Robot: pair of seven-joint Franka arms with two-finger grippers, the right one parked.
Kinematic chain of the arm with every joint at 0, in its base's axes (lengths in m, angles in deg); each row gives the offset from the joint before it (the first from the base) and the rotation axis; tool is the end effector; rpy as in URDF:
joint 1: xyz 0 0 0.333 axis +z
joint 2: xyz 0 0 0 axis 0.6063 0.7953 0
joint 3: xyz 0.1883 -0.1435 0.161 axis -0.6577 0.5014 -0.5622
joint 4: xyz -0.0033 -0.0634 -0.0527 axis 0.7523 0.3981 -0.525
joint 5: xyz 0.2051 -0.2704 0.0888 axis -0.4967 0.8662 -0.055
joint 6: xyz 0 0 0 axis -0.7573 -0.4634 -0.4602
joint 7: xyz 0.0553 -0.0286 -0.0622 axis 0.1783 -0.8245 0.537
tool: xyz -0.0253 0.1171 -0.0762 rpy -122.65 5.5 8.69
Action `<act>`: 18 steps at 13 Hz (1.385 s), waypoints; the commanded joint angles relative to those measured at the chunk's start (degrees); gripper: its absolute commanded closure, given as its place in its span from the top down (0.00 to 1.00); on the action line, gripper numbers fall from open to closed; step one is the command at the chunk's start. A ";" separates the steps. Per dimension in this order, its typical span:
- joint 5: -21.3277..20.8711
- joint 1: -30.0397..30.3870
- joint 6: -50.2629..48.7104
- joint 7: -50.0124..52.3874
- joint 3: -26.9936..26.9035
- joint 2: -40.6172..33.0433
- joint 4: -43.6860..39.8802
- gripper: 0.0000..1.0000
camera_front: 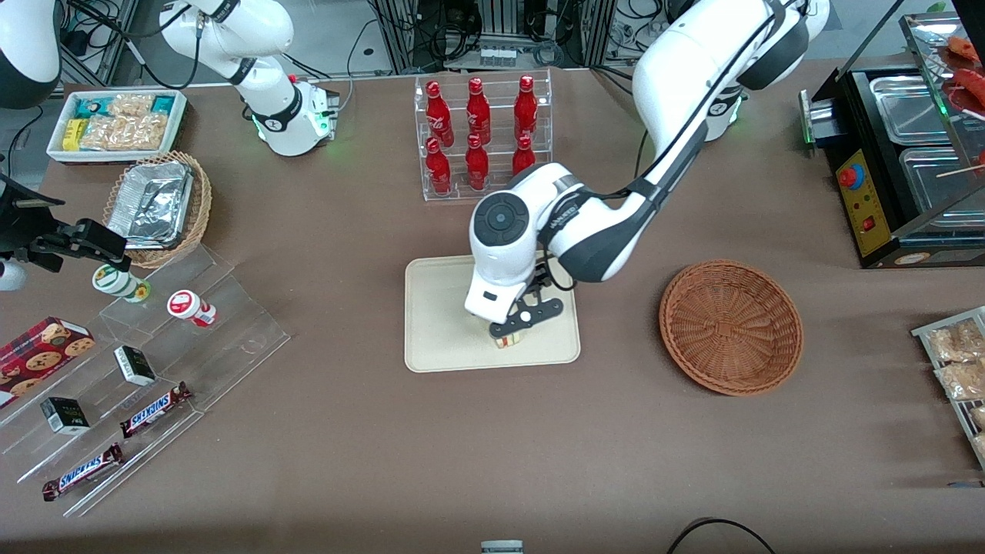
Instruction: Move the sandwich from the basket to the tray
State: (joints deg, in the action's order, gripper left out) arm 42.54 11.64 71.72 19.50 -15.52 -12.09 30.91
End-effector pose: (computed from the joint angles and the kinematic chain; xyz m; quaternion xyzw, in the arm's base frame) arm 0.5100 -0.4474 0.3051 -0.9829 -0.1815 0.0196 0.0238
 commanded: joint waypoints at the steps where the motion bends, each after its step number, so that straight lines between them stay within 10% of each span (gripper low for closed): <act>1: -0.34 4.30 -3.25 -3.02 0.46 -4.13 2.53 1.00; 14: 9.77 28.22 -5.00 -43.62 0.29 -31.20 28.99 1.00; 18: 15.21 24.64 -10.80 -55.57 -10.41 -39.02 31.46 1.00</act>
State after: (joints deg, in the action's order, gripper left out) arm 55.31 38.59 62.65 -31.65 -21.11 -45.59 59.14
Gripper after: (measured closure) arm 0.000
